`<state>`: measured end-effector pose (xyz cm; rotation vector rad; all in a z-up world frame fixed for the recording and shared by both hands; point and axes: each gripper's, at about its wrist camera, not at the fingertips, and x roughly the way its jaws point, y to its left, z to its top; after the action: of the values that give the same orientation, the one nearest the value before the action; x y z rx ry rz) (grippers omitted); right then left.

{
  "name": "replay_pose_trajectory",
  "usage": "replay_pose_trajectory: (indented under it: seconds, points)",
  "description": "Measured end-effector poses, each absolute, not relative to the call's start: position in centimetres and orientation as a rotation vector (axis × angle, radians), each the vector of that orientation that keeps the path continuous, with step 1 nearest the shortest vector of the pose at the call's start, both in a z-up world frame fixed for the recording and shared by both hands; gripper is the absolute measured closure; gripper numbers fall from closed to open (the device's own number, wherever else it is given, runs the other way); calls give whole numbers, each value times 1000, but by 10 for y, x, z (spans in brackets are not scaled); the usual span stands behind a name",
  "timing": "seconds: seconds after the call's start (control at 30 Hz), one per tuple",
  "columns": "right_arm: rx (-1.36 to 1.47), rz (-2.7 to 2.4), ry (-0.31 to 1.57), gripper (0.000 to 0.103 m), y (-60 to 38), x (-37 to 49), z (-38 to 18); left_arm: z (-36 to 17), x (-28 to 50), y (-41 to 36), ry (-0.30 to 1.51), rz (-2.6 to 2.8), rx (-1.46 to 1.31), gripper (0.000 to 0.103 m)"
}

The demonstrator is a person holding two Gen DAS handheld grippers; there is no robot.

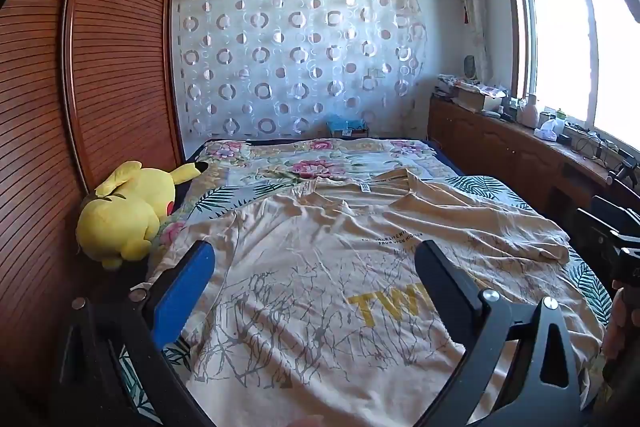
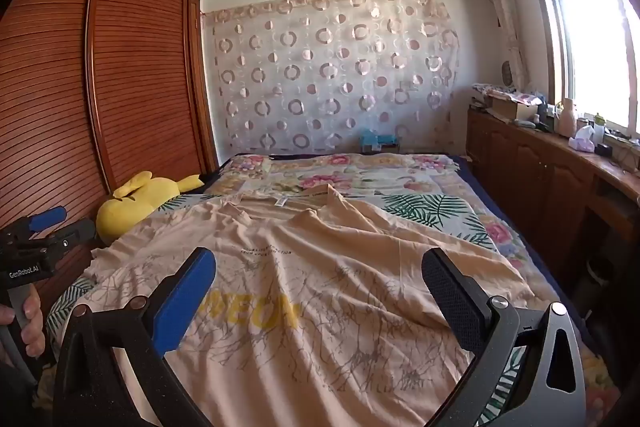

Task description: Fold small clothes

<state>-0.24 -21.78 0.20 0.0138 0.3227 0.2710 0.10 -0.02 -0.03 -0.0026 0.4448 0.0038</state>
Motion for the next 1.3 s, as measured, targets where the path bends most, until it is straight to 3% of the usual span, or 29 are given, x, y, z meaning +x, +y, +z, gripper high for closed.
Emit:
replay_pose_trajectory:
  seconds: [1.3]
  points:
    - [15, 267, 329, 0, -218, -3, 1, 11, -9, -6, 410, -7, -1, 2]
